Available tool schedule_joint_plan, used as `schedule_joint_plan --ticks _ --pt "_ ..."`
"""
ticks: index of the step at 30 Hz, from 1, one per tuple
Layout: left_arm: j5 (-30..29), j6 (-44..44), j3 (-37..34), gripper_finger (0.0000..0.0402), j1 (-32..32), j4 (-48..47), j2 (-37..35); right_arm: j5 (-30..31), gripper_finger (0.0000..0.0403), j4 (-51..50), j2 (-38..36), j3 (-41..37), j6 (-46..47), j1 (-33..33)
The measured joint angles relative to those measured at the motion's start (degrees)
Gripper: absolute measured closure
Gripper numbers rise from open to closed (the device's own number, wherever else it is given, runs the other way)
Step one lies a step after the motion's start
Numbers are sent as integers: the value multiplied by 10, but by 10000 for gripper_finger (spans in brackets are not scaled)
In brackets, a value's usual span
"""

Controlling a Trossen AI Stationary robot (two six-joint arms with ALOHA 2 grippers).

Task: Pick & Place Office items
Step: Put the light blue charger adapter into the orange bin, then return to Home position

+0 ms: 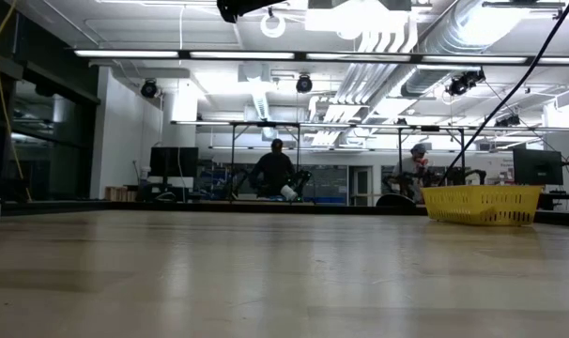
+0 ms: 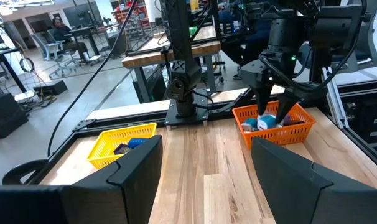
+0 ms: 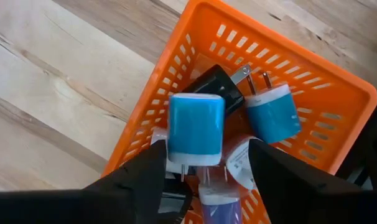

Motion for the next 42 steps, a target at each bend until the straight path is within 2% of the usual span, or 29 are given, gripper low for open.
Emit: schedule_joint_plan --ticks 11,21,34,42 --pt "0 0 0 162 0 0 0 -5 184 0 -4 0 -11 0" --pt "0 0 0 162 0 0 0 6 184 -5 -87 0 -36 -8" --pt "0 -52 0 162 -2 -4 -5 196 184 -7 -168 1 -174 -56" --pt "0 -85 0 162 -11 -24 -17 217 184 -7 -176 1 -296 -109"
